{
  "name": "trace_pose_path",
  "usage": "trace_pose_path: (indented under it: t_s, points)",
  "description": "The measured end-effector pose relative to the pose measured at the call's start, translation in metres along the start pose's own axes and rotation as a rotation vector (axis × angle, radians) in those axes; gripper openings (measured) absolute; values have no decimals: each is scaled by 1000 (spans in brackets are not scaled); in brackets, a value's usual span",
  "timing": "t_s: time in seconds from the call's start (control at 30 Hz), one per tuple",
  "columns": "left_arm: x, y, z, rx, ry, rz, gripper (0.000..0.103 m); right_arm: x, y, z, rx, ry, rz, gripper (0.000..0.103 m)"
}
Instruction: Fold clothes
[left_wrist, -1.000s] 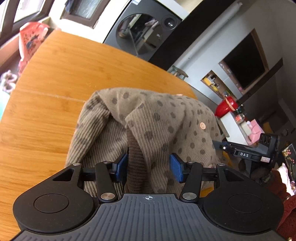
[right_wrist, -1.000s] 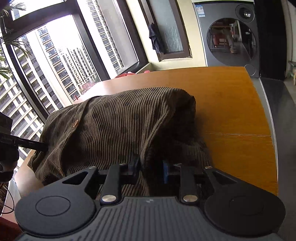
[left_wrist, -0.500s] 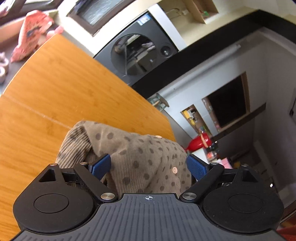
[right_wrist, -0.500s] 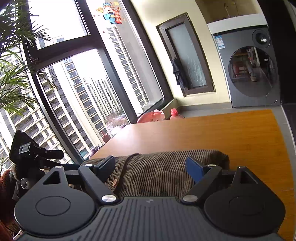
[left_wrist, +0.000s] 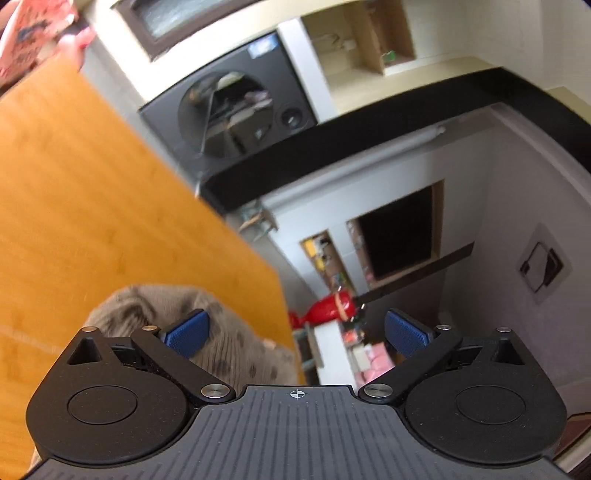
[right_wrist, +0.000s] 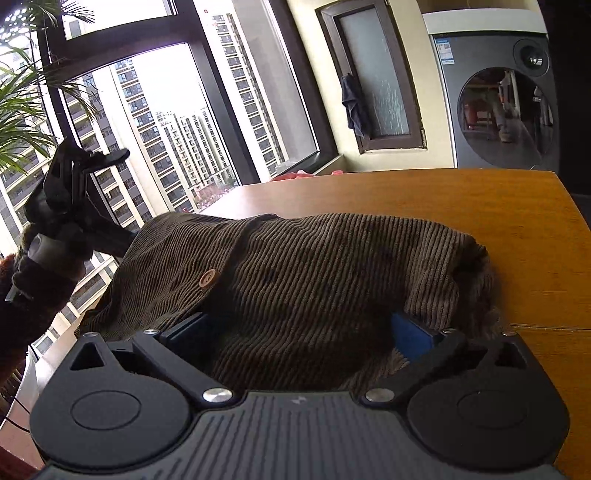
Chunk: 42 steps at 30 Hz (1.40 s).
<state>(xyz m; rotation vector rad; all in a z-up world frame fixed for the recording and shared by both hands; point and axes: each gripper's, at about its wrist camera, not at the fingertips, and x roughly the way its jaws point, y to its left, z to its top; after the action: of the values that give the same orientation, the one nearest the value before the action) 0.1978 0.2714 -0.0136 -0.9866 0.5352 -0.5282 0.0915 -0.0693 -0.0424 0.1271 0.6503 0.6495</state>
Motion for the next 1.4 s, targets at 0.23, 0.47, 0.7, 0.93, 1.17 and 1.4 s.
trace_pose_path:
  t_s: [0.23,0.47,0.7,0.93,1.17,1.4]
  points:
    - [-26,-46,20,147,-86,61,103,0,0,-1,11,-4,-2,103]
    - [41,-40,-52,95,197,-11,103,0,5,-2,-8,18,-22,103]
    - [85,-5,-57,160,250,124,103,-19,24,5,-97,25,-28,103]
    - [67,-23,-21,127,145,96,103,-51,25,35,-194,-73,-112,103]
    - [73,-11,-58,76,268,62,103,-9,-42,59,-161,-63,-490,103]
    - [99,8,-65,80,331,132,103,9,-30,24,-324,29,-558,103]
